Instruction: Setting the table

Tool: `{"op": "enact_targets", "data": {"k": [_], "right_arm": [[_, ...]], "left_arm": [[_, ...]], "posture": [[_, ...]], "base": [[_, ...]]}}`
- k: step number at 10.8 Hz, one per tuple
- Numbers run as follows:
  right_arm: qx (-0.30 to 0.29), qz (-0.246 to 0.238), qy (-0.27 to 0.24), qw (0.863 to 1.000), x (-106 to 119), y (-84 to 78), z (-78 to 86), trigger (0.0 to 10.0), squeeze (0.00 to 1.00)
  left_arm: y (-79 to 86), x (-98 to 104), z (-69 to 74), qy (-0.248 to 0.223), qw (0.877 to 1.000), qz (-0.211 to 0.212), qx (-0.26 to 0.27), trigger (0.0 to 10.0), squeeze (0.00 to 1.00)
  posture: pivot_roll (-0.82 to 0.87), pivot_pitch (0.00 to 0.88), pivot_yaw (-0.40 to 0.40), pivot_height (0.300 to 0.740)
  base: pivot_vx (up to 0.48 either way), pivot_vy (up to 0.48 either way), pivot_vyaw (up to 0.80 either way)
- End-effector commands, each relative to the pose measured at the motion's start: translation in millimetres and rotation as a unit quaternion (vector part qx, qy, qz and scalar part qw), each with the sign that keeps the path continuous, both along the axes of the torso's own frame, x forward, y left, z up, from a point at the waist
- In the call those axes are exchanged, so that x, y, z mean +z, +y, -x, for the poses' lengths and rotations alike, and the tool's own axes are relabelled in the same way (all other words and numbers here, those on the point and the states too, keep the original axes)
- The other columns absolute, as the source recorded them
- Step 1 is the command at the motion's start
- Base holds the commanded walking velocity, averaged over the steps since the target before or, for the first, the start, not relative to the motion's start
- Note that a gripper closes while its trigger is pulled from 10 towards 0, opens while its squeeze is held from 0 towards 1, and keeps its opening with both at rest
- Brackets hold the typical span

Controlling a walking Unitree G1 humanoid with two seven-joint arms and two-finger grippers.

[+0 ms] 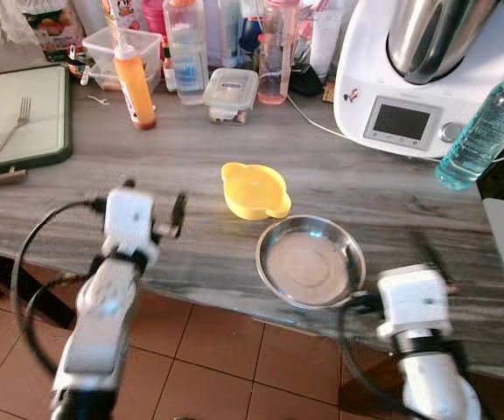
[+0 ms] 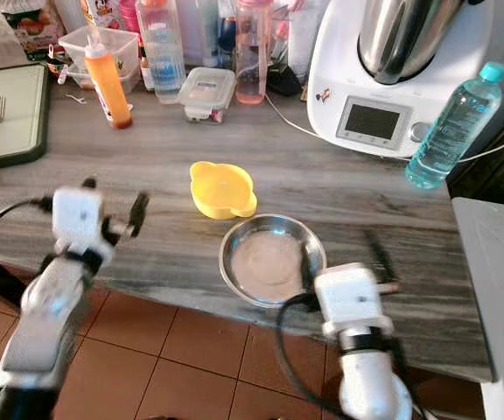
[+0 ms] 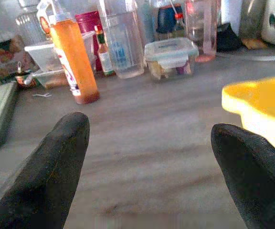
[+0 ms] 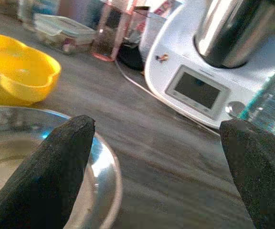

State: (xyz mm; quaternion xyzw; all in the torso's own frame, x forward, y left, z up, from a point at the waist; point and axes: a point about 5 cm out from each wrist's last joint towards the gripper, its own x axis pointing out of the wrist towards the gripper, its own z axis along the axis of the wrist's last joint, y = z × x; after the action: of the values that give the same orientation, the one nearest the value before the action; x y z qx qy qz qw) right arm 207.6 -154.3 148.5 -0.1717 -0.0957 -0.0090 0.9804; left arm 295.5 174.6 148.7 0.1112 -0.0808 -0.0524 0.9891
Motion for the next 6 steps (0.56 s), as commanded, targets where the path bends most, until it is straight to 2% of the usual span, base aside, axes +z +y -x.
{"op": "enact_targets", "data": {"k": [1, 2, 4, 5, 6], "right_arm": [[-0.003, -0.019, -0.006, 1.0, 3, -1.5, 3.6, 10.0, 0.0], [-0.004, -0.027, -0.001, 1.0, 2, -1.6, 7.6, 10.0, 0.0], [-0.043, -0.006, 0.001, 0.999, -2, -11.1, 12.9, 10.0, 0.0], [-0.071, -0.01, -0.002, 0.997, -2, -19.2, 14.4, 10.0, 0.0], [-0.072, -0.014, -0.003, 0.997, -1, -20.0, 14.2, 10.0, 0.0]], "left_arm": [[-0.6, -10, 3.0, 0.011, 1.0, -0.016, -0.005, 10.0, 1.0], [0.5, -16, 5.4, 0.011, 0.999, -0.03, -0.003, 10.0, 1.0], [5.1, -18, 6.4, 0.012, 0.999, -0.038, 0.006, 10.0, 1.0], [7.9, -26, 10.3, 0.02, 0.999, -0.041, 0.001, 10.0, 1.0], [8.1, -30, 11.8, 0.023, 0.999, -0.044, 0.001, 10.0, 1.0]], "posture": [[0.11, 0.072, -0.012, 0.74], [0.11, 0.069, -0.011, 0.74], [0.11, 0.069, -0.011, 0.74], [0.1, 0.069, -0.006, 0.74], [0.1, 0.071, -0.005, 0.74]], "base": [[0.0, 0.0, 0.0], [0.0, 0.0, 0.0], [0.0, 0.0, 0.0], [0.0, 0.0, 0.0], [0.0, 0.0, 0.0]]}}
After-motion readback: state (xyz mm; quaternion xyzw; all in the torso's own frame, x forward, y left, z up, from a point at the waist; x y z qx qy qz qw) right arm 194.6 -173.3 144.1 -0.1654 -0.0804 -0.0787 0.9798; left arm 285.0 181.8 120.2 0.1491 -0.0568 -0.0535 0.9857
